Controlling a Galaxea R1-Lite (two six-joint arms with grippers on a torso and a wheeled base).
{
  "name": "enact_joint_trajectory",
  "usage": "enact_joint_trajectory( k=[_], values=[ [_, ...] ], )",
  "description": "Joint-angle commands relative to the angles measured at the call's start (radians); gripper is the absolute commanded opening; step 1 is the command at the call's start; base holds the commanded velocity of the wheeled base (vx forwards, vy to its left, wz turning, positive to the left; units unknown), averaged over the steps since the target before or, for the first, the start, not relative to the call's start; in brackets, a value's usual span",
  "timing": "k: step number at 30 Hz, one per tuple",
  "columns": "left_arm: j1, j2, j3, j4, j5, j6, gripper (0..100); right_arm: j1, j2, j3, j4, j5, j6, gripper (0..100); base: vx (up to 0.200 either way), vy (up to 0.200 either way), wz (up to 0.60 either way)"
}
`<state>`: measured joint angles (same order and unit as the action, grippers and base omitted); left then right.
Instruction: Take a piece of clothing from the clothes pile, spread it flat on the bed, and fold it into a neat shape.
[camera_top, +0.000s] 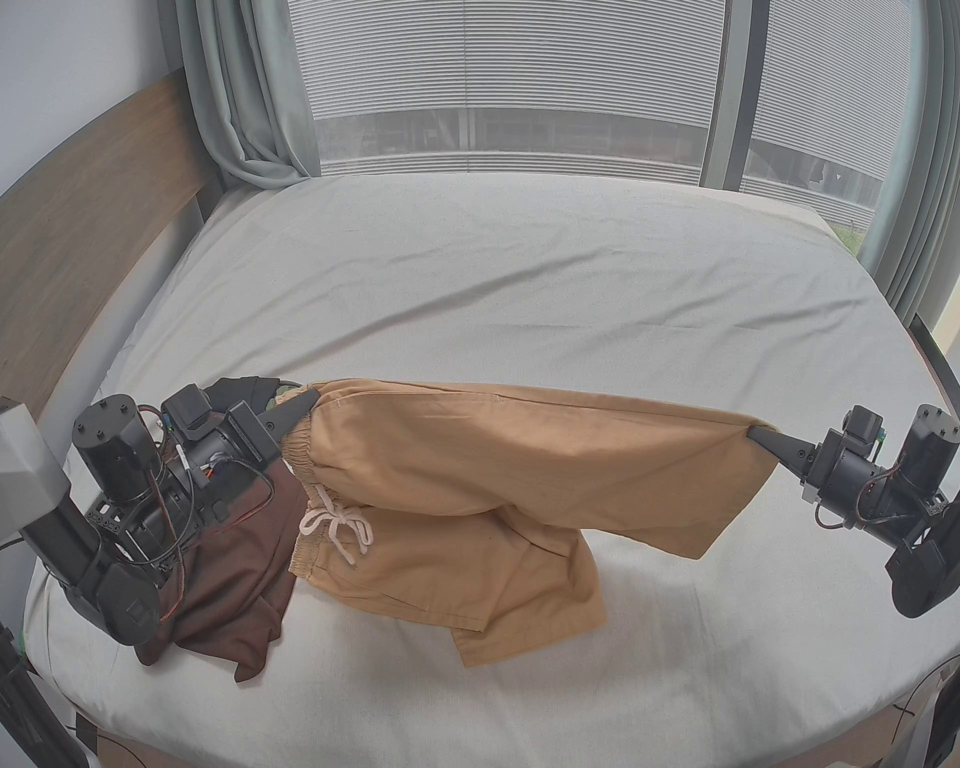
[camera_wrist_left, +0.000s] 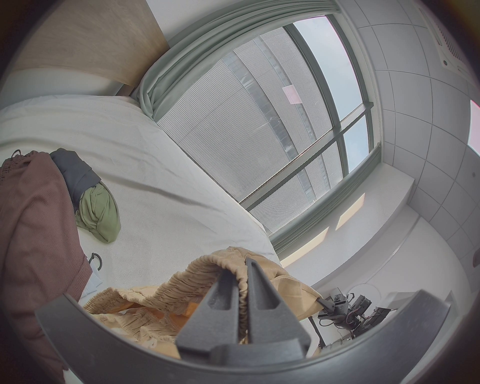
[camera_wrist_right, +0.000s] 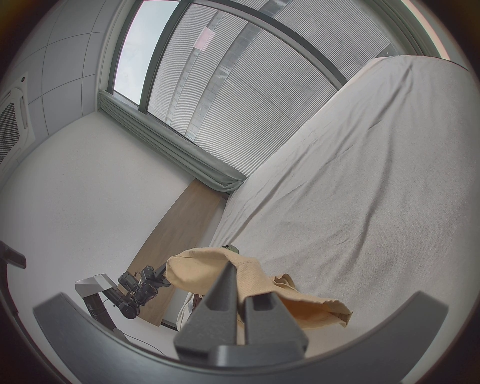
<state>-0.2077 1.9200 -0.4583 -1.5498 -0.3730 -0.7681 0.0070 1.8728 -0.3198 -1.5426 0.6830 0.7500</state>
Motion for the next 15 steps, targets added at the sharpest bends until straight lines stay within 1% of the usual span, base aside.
enact_joint_trajectory(
  k=[1, 5, 11, 15],
  values=[
    [0.004, 0.004, -0.002, -0.001, 0.002, 0.0, 0, -0.001, 0.008, -0.001, -0.001, 0.0, 0.0, 0, 0.0, 0.0, 0.0],
    [0.005, 0.01, -0.014, 0.0, 0.009, 0.0, 0, 0.002, 0.006, -0.005, -0.001, -0.002, 0.0, 0, 0.0, 0.0, 0.0],
    [-0.001, 0.011, -0.063, 0.002, 0.078, -0.007, 0, 0.01, 0.012, -0.028, -0.001, -0.011, -0.001, 0, 0.0, 0.0, 0.0],
    [0.004, 0.057, -0.08, 0.0, 0.082, -0.014, 0, 0.008, 0.072, -0.064, -0.001, -0.014, -0.001, 0, 0.0, 0.0, 0.0]
  ],
)
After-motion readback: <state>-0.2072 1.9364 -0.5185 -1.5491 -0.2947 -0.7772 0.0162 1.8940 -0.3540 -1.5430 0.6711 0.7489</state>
